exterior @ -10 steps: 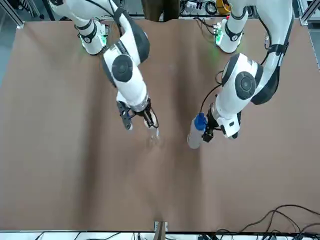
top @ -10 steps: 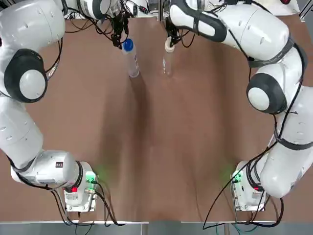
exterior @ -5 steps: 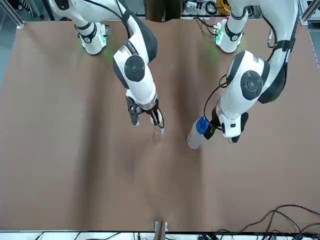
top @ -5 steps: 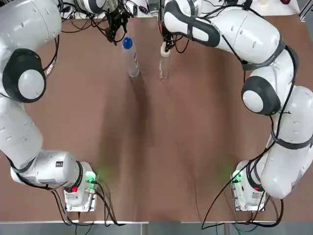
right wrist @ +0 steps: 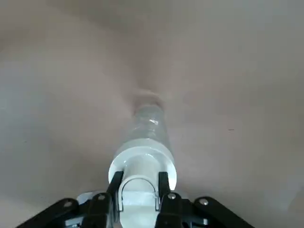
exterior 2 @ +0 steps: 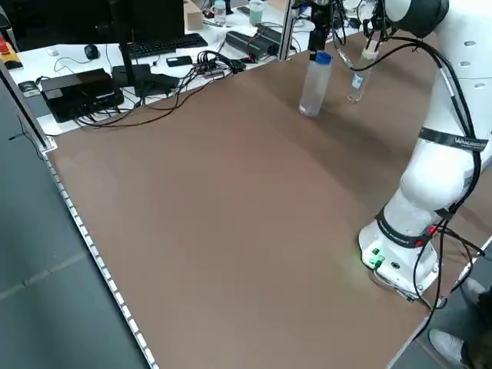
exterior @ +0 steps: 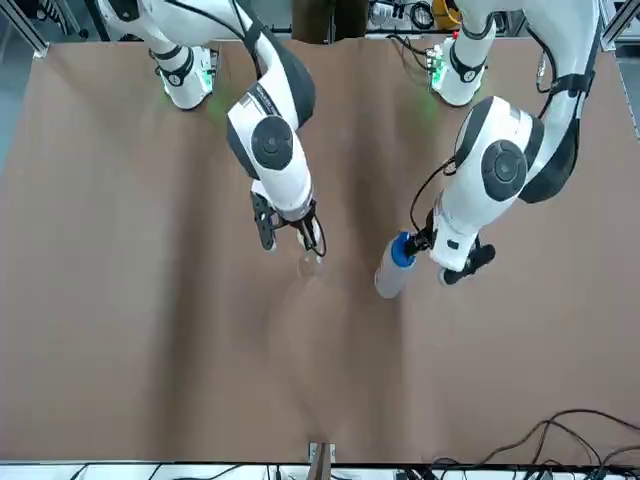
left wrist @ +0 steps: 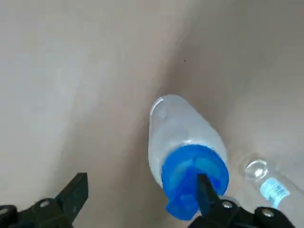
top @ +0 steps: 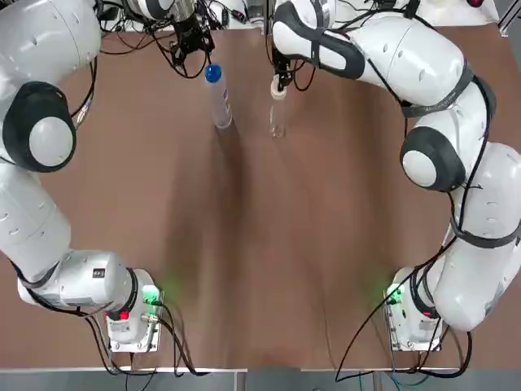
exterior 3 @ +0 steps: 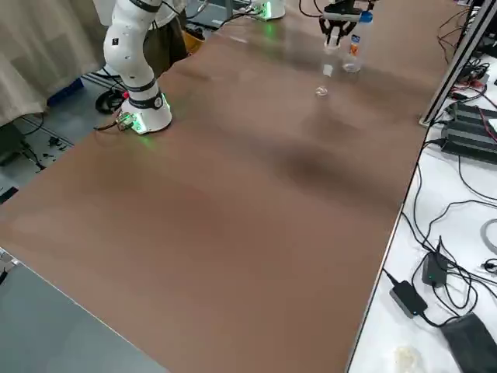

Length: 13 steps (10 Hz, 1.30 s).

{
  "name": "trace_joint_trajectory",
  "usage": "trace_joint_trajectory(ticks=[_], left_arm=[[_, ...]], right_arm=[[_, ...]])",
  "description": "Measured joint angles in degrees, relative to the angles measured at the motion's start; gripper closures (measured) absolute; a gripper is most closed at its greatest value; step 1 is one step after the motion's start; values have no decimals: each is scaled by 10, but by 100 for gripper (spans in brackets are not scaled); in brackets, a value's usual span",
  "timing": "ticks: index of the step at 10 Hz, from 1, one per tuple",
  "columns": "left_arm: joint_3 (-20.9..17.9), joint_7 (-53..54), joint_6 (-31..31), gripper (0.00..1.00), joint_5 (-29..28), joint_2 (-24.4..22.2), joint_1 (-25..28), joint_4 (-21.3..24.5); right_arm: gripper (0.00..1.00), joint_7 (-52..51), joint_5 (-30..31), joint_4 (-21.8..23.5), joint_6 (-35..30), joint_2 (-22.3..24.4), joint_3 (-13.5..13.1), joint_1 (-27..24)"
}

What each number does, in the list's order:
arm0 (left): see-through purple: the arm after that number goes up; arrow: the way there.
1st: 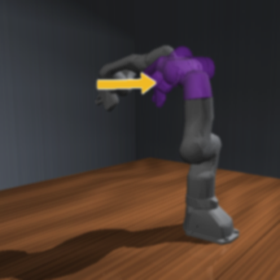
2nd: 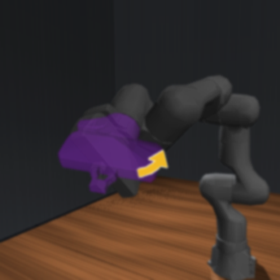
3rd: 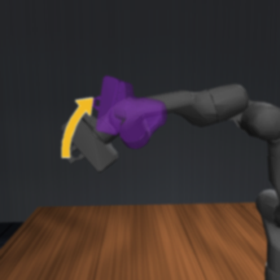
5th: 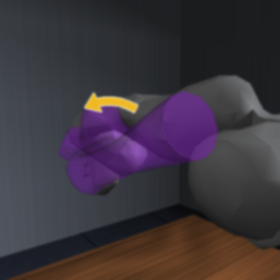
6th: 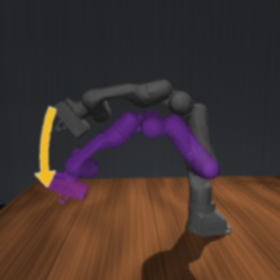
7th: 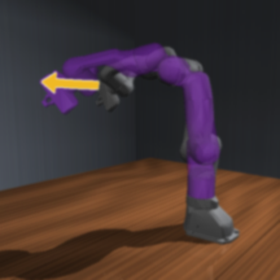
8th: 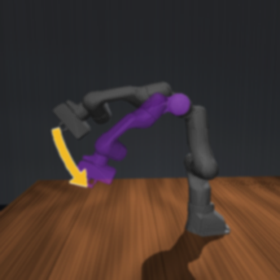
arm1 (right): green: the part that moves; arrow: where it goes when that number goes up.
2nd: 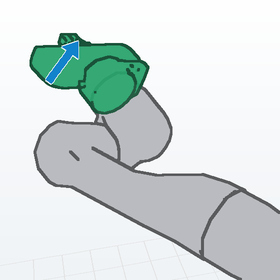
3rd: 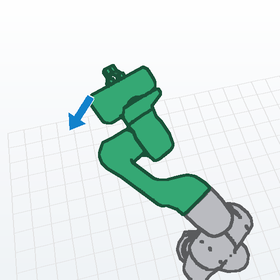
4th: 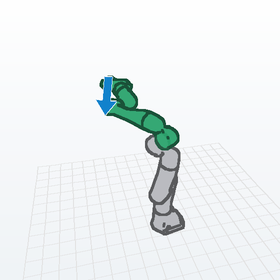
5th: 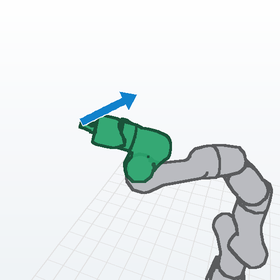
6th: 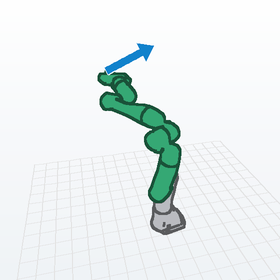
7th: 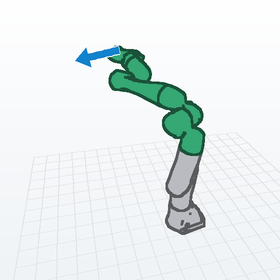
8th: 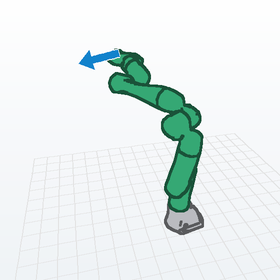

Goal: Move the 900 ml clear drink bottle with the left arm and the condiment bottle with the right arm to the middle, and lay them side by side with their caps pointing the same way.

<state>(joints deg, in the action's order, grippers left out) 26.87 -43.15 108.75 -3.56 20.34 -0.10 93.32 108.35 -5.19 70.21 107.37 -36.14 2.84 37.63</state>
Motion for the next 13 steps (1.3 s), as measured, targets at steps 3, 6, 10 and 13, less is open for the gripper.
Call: trace_joint_trajectory(ticks=[3,6,10,13], left_arm=[[0,113,-3,0,0,0,0,-1],[2,180,-10,0,-25,-1,-4,-10],[10,308,-38,0,-47,-1,-9,-20],[10,434,-36,0,-47,-1,-10,-24]], right_arm=[[66,-2,0,0,1,-1,0,0],[54,-35,1,-1,1,-1,0,0],[6,-43,2,-2,1,-1,0,1],[4,-74,2,-4,2,-1,-4,0]])
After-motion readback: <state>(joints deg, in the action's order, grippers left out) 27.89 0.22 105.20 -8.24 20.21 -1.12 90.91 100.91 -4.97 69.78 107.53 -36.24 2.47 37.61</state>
